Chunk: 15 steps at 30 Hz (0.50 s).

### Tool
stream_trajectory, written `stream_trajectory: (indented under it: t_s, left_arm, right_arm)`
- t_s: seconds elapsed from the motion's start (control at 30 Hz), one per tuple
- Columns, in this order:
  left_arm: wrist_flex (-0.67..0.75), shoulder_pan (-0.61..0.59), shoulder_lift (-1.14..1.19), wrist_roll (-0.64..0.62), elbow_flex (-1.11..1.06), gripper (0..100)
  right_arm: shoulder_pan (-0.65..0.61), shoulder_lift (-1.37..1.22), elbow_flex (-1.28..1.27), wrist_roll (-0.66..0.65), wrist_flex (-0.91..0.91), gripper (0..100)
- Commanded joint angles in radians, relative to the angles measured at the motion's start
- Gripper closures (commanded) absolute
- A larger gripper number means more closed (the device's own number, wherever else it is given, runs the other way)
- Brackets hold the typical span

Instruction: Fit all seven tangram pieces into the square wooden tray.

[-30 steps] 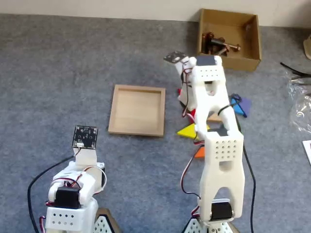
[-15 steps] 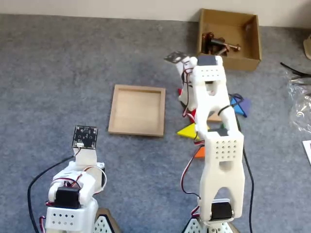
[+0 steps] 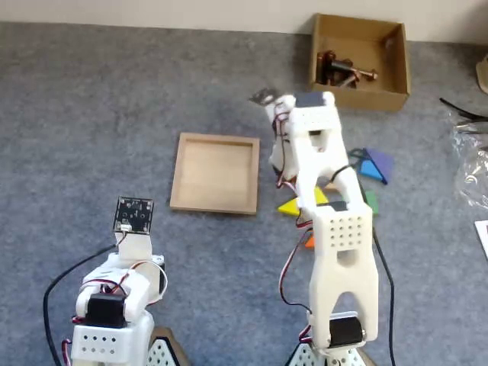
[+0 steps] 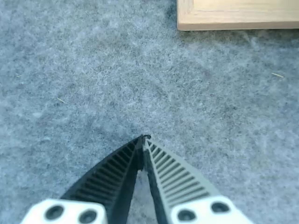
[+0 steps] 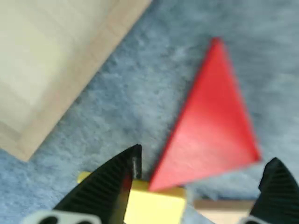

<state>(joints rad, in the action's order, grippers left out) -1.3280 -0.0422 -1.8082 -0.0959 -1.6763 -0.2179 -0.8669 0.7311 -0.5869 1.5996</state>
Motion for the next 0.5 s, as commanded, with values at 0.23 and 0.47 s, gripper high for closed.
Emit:
stream_trajectory:
  t_s: [0.23, 0.47]
  left_arm:
    - [0.003, 0.018, -0.007, -0.006, -0.019, 99]
    - [0.003, 0.018, -0.007, -0.006, -0.019, 99]
  right_arm:
    - [-0.005, -0.077, 0.153, 0.026, -0.002, 61.9]
    - [-0.008, -0.085, 0.166, 0.032, -0.001, 62.0]
